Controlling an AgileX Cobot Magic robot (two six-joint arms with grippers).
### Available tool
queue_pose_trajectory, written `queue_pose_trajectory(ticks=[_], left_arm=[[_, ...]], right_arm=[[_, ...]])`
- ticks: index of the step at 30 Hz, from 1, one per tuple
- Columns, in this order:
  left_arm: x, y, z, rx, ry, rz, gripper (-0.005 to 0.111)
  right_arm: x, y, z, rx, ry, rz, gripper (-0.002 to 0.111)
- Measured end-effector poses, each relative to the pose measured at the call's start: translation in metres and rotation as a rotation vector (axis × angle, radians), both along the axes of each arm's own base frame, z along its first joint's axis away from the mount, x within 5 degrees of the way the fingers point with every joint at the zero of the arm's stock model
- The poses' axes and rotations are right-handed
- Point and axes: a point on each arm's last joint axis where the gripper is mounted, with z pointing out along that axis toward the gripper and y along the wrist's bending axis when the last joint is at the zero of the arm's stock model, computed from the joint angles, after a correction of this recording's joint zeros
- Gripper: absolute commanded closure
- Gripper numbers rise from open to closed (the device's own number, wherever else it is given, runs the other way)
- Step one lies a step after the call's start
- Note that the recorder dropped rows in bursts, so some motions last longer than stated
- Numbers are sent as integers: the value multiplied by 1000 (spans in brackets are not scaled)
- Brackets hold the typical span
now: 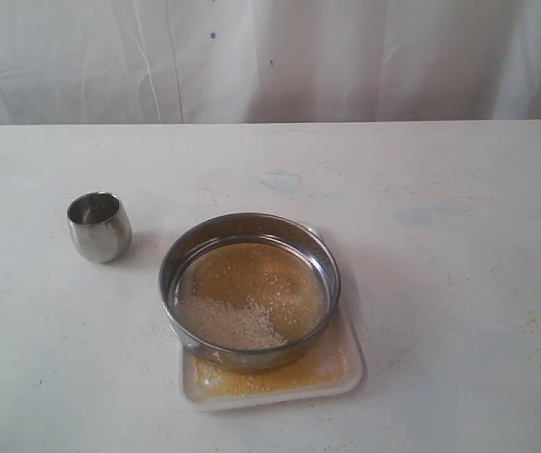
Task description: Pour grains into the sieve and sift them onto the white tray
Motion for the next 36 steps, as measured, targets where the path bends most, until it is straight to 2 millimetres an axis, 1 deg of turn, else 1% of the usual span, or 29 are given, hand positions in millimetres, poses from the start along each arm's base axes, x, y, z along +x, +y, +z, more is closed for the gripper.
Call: queue_pose_trajectory(ticks=[3, 4, 5, 6, 7, 8, 10, 14, 17, 19, 36], left_arm=[[0, 0, 0, 1, 0, 0, 107], [0, 0, 0, 1, 0, 0, 107], [0, 0, 0, 1, 0, 0, 107], [0, 0, 0, 1, 0, 0, 107], [0, 0, 0, 1, 0, 0, 107], [0, 0, 0, 1, 0, 0, 107], [0, 0, 0, 1, 0, 0, 107], [0, 0, 0, 1, 0, 0, 107], [0, 0, 0, 1, 0, 0, 107], [0, 0, 0, 1, 0, 0, 107], [0, 0, 0, 1, 0, 0, 107]], right_arm=[[13, 13, -29, -27, 86, 111, 108], [19, 20, -45, -80, 109, 170, 108], [22, 22, -52, -98, 106, 192, 108], [27, 26, -65, -116, 88, 211, 108], [30, 27, -71, -117, 73, 213, 108], [34, 29, -83, -104, 50, 207, 108], [38, 28, -99, -64, 26, 173, 108], [39, 22, -102, -61, 45, 56, 108], [37, 17, -119, -50, 222, -2, 108], [36, 16, -123, -48, 262, -12, 108], [36, 16, -123, -51, 269, -14, 108]])
